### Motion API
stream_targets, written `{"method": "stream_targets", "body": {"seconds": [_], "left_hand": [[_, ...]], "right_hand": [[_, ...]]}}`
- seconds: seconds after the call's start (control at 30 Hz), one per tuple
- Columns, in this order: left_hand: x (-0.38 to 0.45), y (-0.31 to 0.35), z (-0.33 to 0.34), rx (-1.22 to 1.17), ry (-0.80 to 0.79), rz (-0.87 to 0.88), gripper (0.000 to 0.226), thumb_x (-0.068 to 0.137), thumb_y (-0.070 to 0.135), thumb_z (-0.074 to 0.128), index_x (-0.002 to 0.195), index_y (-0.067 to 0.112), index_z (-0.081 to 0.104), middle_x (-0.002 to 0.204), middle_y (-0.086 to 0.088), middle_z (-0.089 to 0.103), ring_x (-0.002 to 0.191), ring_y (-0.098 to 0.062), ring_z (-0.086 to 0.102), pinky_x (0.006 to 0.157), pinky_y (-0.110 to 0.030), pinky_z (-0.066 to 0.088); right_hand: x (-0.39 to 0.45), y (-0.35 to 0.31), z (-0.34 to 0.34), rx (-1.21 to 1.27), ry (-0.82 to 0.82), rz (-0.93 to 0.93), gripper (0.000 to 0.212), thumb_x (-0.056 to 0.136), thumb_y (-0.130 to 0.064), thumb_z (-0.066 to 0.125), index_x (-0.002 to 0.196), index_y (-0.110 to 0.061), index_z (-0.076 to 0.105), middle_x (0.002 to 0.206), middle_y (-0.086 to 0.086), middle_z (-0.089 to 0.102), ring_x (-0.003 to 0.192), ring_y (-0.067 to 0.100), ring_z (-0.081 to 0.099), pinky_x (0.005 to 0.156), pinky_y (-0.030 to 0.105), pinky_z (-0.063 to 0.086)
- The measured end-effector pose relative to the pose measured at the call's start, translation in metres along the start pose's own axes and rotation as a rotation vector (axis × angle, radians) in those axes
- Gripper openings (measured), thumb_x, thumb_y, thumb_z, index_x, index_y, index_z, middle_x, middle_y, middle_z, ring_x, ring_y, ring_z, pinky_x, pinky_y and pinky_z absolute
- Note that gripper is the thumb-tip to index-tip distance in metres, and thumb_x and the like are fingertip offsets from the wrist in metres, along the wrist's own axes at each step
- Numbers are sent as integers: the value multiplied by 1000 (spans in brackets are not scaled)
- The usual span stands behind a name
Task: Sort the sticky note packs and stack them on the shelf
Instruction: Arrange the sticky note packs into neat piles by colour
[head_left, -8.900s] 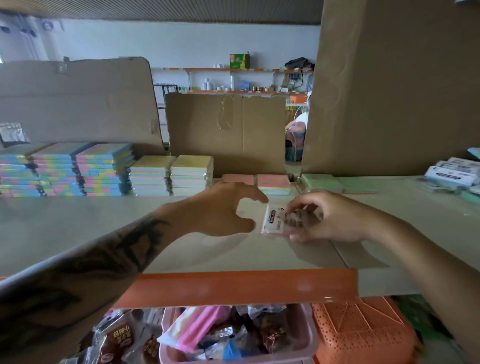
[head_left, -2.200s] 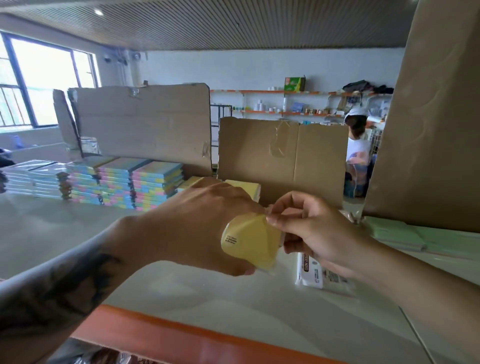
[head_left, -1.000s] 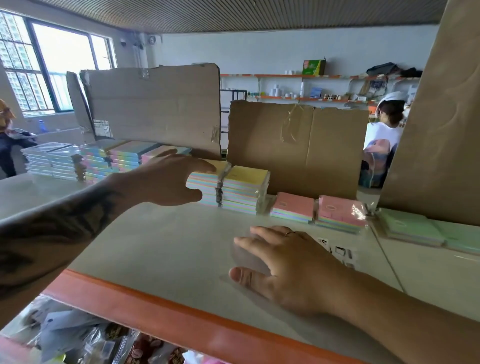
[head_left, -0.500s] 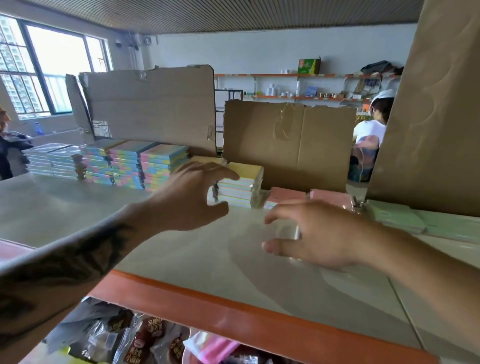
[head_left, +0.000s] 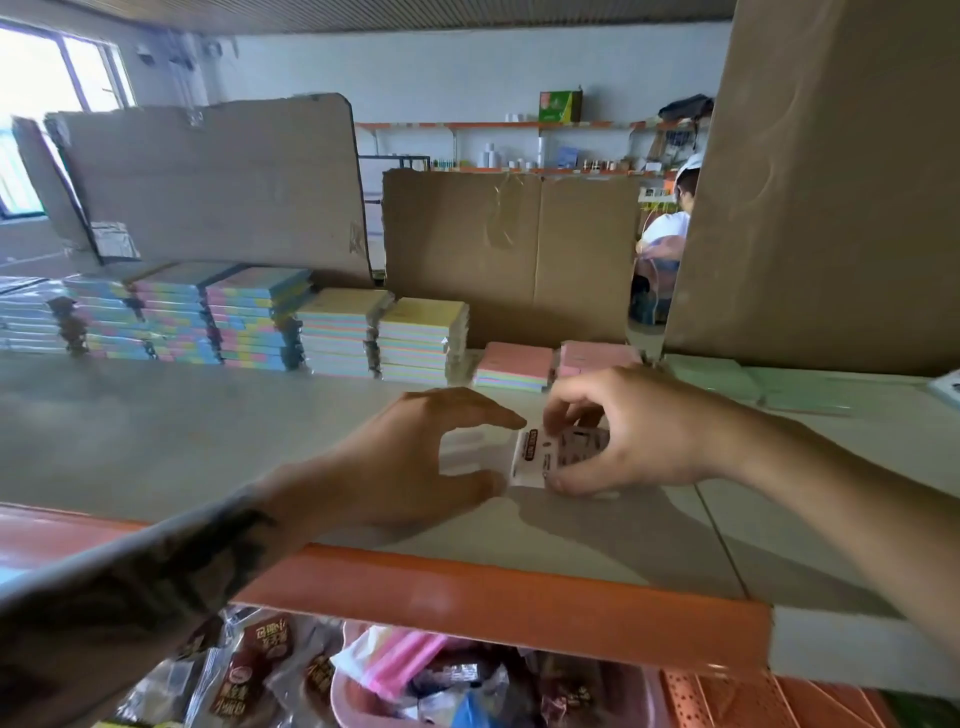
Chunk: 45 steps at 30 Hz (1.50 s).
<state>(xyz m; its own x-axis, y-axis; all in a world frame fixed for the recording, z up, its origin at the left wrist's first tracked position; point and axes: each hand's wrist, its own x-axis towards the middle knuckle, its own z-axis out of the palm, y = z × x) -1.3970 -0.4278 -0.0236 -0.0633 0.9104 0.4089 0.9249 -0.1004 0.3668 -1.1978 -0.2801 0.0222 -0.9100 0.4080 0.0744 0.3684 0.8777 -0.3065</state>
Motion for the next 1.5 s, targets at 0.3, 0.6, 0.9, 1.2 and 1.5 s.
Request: {"method": "stream_targets", "body": {"seconds": [0.3, 0.6, 0.9, 1.2, 1.5], "left_hand": [[0, 0, -5, -326, 68, 59, 24, 86, 37, 75, 100, 18, 77, 97, 10, 75, 91, -6, 70, 85, -20, 50], [1, -7, -11, -726, -46, -91, 46, 90, 35, 70, 82, -9, 58, 75, -5, 53, 72, -16, 45, 62, -32, 34], [0, 2, -19, -745, -223, -110, 57, 87, 40, 71, 88, -16, 57, 78, -11, 49, 74, -20, 40, 61, -41, 22], [-15, -4, -42, -745, -214, -184, 43, 94, 37, 58, 121, 6, 71, 121, -9, 73, 118, -26, 65, 106, -36, 46], [-39, -12, -37, 251, -407, -286, 90, 64, 102, 18, 147, 70, 3, 166, 28, 5, 154, -1, -1, 127, -40, 1]], "right_hand": [[1, -18, 0, 825, -102, -58, 21, 75, -36, 71, 79, -16, 67, 64, -3, 51, 56, 7, 48, 54, 18, 42], [-12, -15, 9, 301, 286, -342, 66, 75, -49, 87, 125, -32, 48, 144, -17, 49, 130, 4, 54, 92, 30, 50], [-13, -20, 15, -308, 359, -597, 64, 71, -53, 86, 122, -26, 60, 143, -9, 56, 132, 17, 49, 104, 29, 41], [2, -5, -8, -88, 336, -418, 72, 62, -82, 77, 118, -42, 55, 118, -21, 56, 109, 7, 56, 92, 36, 49], [102, 39, -11, 5, 304, -28, 67, 58, -77, 81, 111, -41, 60, 99, -19, 59, 93, 10, 58, 78, 26, 46]]}}
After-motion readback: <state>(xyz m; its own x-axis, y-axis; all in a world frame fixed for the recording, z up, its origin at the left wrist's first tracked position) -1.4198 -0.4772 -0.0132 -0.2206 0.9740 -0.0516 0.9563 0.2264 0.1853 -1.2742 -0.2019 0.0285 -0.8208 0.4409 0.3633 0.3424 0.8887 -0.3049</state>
